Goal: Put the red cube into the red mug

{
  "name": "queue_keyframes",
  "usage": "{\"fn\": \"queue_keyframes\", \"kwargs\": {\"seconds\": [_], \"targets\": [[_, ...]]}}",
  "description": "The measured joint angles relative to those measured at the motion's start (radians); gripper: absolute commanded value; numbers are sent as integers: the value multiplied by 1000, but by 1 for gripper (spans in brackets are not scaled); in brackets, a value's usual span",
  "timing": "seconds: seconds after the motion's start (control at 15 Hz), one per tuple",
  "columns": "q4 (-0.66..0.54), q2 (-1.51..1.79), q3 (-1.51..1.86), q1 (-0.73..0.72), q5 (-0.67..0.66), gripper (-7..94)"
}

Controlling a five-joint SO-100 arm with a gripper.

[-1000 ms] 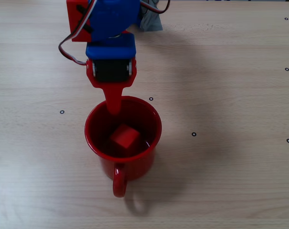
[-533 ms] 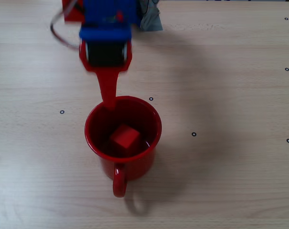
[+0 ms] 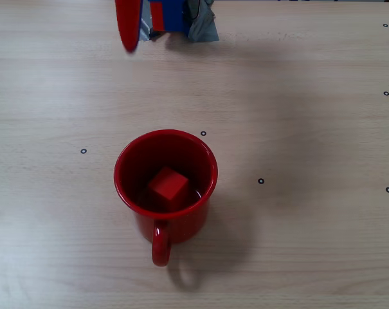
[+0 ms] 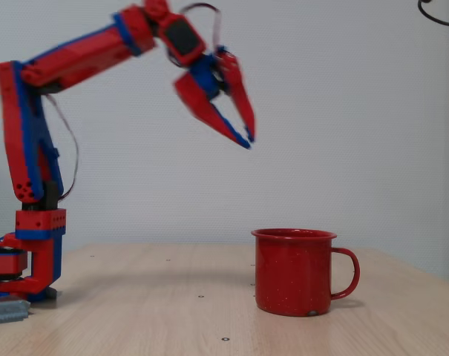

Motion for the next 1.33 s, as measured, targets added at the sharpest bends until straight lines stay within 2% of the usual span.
{"fn": "queue_keyframes", "kwargs": {"seconds": [0.13,0.53,1.07,1.2,1.33], "targets": [[-14,160,193,-8,-2,0],[-230,669,712,-69,2,0],[-632,1419,1709,-106,-107,0],[-675,1496,1819,-124,-112,0],[-676,1497,1832,-124,-52,0]]}}
